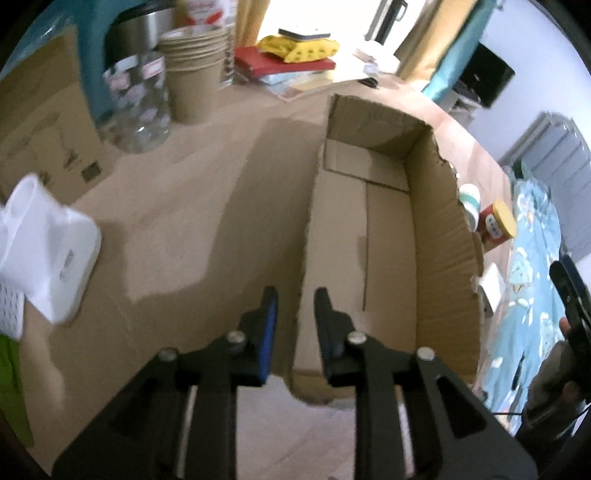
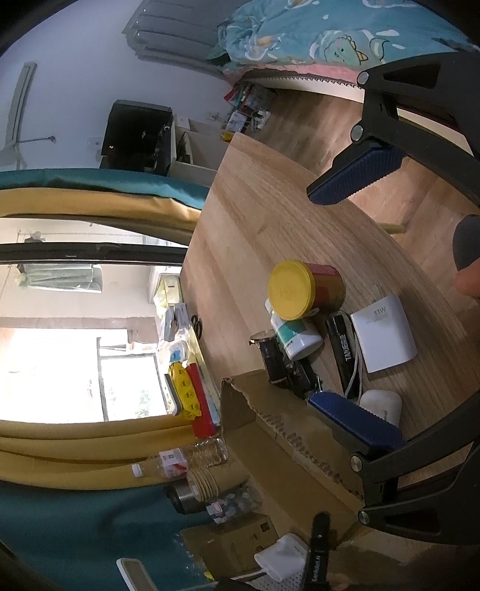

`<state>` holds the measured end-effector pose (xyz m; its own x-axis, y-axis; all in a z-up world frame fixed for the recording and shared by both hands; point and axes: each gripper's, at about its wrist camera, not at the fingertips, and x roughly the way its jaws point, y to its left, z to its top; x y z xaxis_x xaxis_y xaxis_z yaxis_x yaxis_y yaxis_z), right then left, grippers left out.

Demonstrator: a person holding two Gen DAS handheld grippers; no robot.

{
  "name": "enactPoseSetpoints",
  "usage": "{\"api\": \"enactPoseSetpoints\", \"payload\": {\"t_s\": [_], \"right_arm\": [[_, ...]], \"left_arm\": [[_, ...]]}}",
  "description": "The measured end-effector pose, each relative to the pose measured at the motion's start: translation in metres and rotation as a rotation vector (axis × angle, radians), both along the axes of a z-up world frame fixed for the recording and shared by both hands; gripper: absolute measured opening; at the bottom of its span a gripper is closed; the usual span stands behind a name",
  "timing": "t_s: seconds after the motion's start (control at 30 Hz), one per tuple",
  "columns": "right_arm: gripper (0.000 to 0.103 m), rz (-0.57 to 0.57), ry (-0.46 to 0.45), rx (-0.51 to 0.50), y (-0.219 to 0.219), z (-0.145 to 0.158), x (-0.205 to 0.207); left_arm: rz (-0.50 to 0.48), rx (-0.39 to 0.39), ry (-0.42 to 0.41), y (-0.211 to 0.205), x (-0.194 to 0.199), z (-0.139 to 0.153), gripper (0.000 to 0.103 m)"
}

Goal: Organize rigid objects
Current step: 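Grasp the cardboard box side wall with the left gripper, then grasp the yellow-lidded red can with the right gripper while the left gripper holds the box wall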

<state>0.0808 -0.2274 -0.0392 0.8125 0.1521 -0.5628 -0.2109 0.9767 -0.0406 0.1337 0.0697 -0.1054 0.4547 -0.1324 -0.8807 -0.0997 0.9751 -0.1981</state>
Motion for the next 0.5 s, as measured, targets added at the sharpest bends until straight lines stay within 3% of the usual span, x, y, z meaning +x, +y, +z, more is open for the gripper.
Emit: {"api": "enactPoseSetpoints", "payload": {"t_s": [0.07,0.23,0.27,0.5], "right_arm": [[0.103,0.005,-0.003,-0.002,0.001,0.001,-0.001],[0.103,0.006,-0.016,-0.005,-0.003,0.003,-0.003],[0.103,0.004,-0.016,-0.006,-0.004,0.002,-0.002],[0.103,-0.006,-0.012,-0.025,-0.009,-0.008,0.010]], "left_arm": [[-0.025,0.016,0.019,-0.002,0.010,-0.006,0.022],[-0.080,-0.042,0.083,-0.002,0.023,-0.024,0.019],[-0.083,-0.048,0.084,-0.003,0.021,-0.025,0.014],[0.027,-0.084,0.014,0.000,0.002,-0.020,0.007]]}}
